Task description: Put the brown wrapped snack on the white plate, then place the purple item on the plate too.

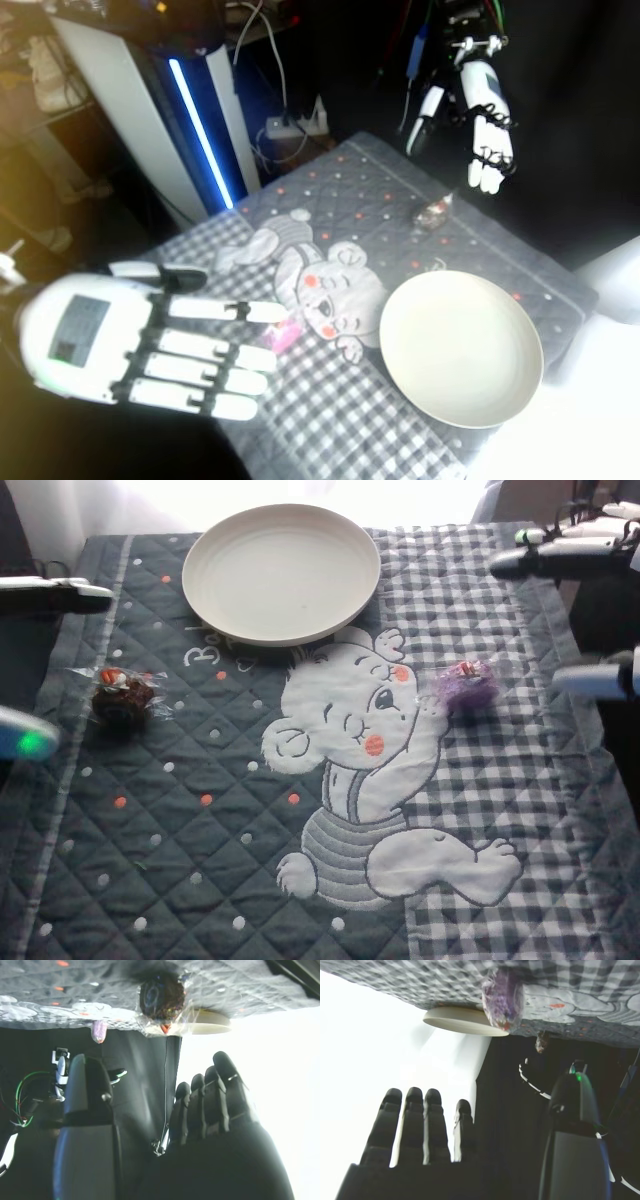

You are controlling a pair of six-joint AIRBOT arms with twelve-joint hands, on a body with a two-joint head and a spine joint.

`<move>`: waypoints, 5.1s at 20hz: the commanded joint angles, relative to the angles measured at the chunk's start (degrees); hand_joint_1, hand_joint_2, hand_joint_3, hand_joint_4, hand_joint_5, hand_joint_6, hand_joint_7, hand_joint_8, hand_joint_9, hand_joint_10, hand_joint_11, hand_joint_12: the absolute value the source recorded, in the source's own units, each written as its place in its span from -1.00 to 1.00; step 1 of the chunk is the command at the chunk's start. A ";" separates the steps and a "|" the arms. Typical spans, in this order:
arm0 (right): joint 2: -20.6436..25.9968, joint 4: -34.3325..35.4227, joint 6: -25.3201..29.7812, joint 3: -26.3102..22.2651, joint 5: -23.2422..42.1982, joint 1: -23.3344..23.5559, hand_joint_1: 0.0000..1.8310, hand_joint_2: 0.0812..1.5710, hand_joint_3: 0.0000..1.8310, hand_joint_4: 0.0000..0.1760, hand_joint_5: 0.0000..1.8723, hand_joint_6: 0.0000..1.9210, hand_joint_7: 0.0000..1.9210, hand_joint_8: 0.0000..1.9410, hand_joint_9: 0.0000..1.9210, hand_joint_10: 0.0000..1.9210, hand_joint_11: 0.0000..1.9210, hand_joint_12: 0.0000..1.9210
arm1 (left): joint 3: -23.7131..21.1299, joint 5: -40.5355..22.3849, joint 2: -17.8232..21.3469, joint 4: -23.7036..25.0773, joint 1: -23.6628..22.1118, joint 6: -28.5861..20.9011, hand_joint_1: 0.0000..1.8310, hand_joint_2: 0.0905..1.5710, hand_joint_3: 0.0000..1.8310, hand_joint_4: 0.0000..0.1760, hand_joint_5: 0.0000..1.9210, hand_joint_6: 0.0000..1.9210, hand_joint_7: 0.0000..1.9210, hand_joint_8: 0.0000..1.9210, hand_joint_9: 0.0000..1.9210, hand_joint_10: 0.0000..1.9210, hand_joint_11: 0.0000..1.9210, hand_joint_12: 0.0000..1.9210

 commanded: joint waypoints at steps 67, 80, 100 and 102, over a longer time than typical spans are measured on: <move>-5.99 1.03 7.90 7.06 6.80 0.77 -0.04 0.16 -1.00 -0.06 -0.63 -0.99 -0.67 -0.99 -0.69 -0.99 -1.00 -0.21 | -4.04 -26.01 -4.37 -18.33 8.43 2.71 -0.16 0.06 -1.00 -0.63 -0.64 -1.00 -0.62 -1.00 -0.61 -0.99 -0.98 0.05; -9.55 -17.28 9.96 6.55 -7.55 15.87 -0.10 0.04 -1.00 -0.04 -0.78 -1.00 -0.75 -0.99 -0.72 -0.99 -1.00 -0.15 | -8.01 -35.78 -1.47 -25.17 17.98 2.90 -0.16 0.02 -1.00 -0.30 -0.59 -1.00 -0.62 -1.00 -0.67 -1.00 -1.00 -0.03; -11.33 -21.57 9.17 7.93 -15.49 15.78 0.16 0.13 -1.00 -1.00 -0.17 -1.00 -0.39 -0.08 -0.47 0.45 -0.55 0.86 | -8.59 -38.19 -1.69 -26.15 19.08 2.28 -0.12 0.03 -1.00 -0.36 -0.61 -1.00 -0.62 -1.00 -0.64 -1.00 -1.00 0.03; -11.72 -21.58 9.17 8.23 -16.08 15.78 0.15 0.13 -1.00 -1.00 -0.17 -1.00 -0.49 0.05 -0.54 0.59 -0.59 0.97 | -8.65 -38.40 -1.69 -26.15 19.10 2.19 -0.09 0.03 -1.00 -0.47 -0.60 -1.00 -0.61 -1.00 -0.63 -1.00 -1.00 0.04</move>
